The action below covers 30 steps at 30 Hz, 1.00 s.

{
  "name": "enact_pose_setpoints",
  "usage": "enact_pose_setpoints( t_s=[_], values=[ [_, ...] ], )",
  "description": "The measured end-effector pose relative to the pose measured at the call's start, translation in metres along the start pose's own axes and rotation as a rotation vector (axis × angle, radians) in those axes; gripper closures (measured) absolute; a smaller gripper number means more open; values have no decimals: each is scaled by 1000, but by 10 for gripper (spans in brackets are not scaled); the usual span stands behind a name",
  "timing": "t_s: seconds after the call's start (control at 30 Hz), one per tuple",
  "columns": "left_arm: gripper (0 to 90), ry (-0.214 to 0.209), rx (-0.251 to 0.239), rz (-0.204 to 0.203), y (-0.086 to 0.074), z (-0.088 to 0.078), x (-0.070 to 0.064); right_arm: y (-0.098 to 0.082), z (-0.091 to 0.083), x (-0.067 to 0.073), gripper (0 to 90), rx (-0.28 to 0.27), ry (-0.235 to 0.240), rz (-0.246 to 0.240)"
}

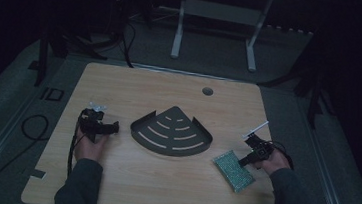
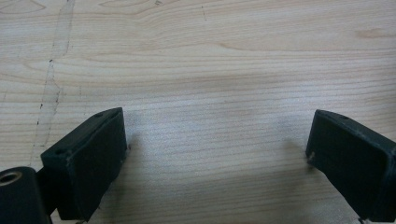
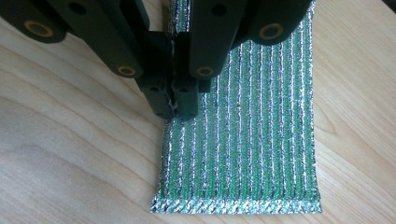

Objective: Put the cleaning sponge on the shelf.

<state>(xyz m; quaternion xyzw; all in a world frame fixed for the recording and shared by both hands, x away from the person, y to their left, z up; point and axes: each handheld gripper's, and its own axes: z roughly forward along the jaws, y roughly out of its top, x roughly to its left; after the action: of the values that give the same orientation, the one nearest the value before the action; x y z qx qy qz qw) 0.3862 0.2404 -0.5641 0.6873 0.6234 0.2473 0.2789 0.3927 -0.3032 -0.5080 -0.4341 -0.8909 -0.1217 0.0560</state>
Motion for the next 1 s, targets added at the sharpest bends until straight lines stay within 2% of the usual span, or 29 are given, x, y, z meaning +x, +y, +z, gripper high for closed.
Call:
enact_pose_setpoints(
  t_s=[0.2, 0.43, 0.6, 0.73, 1.0],
  values=[
    [54, 0, 0, 0, 0, 0, 0, 2, -1, 5, 892, 9, -21, -27],
    [54, 0, 0, 0, 0, 0, 0, 4, -7, 8, 894, 8, -26, -36],
    [54, 0, 0, 0, 0, 0, 0, 5, -16, 11, 895, -7, -37, -44],
    [54, 0, 0, 0, 0, 0, 0, 7, -23, 12, 896, -25, -26, -47],
    [54, 0, 0, 0, 0, 0, 0, 10, -36, 12, 896, -48, -46, -44]
  ],
)
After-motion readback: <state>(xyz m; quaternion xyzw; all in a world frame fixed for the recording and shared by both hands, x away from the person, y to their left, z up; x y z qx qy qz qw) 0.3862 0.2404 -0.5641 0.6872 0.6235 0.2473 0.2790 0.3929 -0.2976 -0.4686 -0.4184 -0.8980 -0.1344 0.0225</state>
